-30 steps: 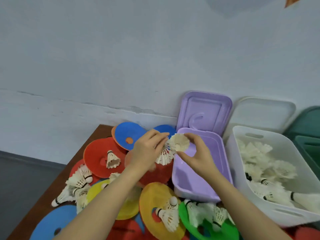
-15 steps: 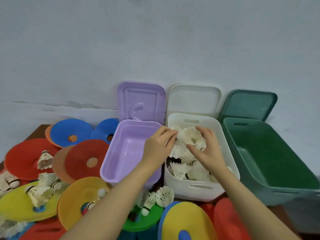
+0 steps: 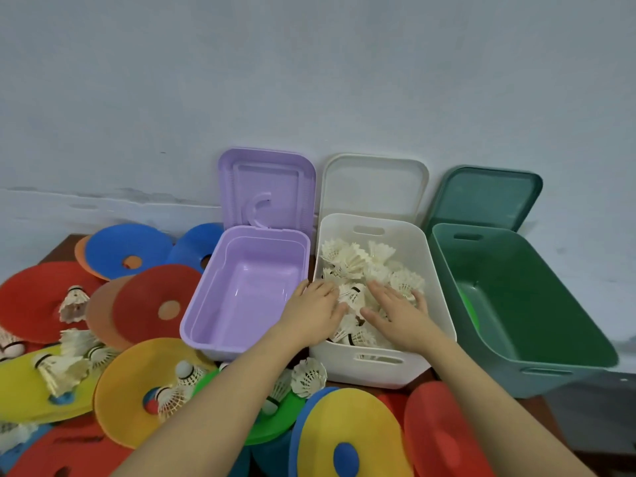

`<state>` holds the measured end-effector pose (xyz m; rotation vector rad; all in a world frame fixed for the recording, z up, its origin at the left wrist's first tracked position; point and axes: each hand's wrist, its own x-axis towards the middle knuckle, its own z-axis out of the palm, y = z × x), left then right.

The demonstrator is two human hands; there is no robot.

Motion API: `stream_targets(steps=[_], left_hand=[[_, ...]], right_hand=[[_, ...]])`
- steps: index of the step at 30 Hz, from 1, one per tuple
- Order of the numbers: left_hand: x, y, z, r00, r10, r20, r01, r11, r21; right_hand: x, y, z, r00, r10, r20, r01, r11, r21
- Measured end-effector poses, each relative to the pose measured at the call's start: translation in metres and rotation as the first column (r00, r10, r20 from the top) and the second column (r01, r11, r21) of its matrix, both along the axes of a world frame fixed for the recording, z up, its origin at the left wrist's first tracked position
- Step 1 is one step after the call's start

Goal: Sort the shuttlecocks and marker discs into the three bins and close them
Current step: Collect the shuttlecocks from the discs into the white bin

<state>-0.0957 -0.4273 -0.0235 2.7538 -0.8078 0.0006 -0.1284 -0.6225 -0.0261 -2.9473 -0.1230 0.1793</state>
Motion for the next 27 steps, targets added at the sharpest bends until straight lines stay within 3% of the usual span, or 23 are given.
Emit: stream_targets(steps=[3, 6, 10, 18, 27], left_hand=[[-0.004, 0.010, 0.005, 0.999, 0.027, 0.028, -0.023, 0.993, -0.112], [-0.004, 0.030, 0.017, 0.995, 0.069, 0.078, -0.053, 0.981, -0.188], [0.001, 0.071, 0.026, 0.987, 0.120, 0.108, -0.099, 0.978, -0.182], [-0.009, 0.193, 0.030, 0.956, 0.257, 0.140, -0.224, 0.951, -0.211], [-0.024, 0.361, 0.001, 0.914, 0.400, 0.071, -0.382, 0.906, -0.184]], right_hand=[[0.002, 0.013, 0.003, 0.998, -0.024, 0.059, 0.024, 1.000, -0.010], [0.005, 0.031, 0.010, 0.969, -0.053, 0.243, 0.049, 0.999, 0.020], [0.012, 0.073, 0.024, 0.930, 0.036, 0.366, -0.064, 0.996, 0.062], [0.024, 0.194, 0.032, 0.888, 0.217, 0.405, -0.341, 0.902, 0.264], [0.030, 0.362, 0.014, 0.857, 0.390, 0.336, -0.479, 0.844, 0.242]])
